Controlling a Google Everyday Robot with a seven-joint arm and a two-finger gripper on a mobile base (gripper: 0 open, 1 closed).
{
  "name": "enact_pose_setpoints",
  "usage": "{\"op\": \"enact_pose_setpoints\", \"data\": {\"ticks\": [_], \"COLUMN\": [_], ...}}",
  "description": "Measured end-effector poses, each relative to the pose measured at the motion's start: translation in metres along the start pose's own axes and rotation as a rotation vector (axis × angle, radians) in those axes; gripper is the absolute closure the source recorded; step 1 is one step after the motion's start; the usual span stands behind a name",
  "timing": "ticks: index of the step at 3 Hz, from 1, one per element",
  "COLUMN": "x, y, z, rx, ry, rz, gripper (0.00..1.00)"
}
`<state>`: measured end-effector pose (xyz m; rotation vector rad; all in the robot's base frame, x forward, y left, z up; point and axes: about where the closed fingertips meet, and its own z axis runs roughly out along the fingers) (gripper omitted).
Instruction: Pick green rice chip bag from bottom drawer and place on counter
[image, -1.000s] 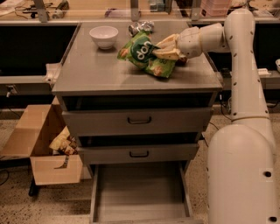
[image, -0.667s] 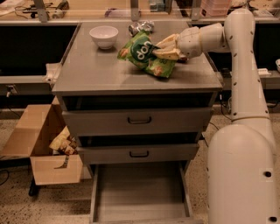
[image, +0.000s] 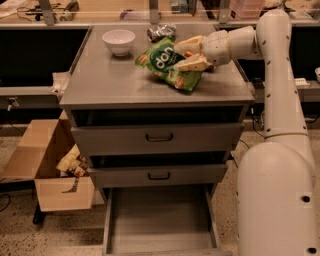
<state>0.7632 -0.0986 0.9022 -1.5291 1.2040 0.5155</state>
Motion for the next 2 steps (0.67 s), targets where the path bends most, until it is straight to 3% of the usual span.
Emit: {"op": "enact_pose_setpoints", "data": {"ticks": [1,2], "x": [0.0,0.0], "y": [0.0,0.0], "z": [0.0001,0.0001], "rx": [0.0,0.0], "ry": [0.0,0.0], "rz": [0.0,0.0], "gripper": [0.0,0.0]}}
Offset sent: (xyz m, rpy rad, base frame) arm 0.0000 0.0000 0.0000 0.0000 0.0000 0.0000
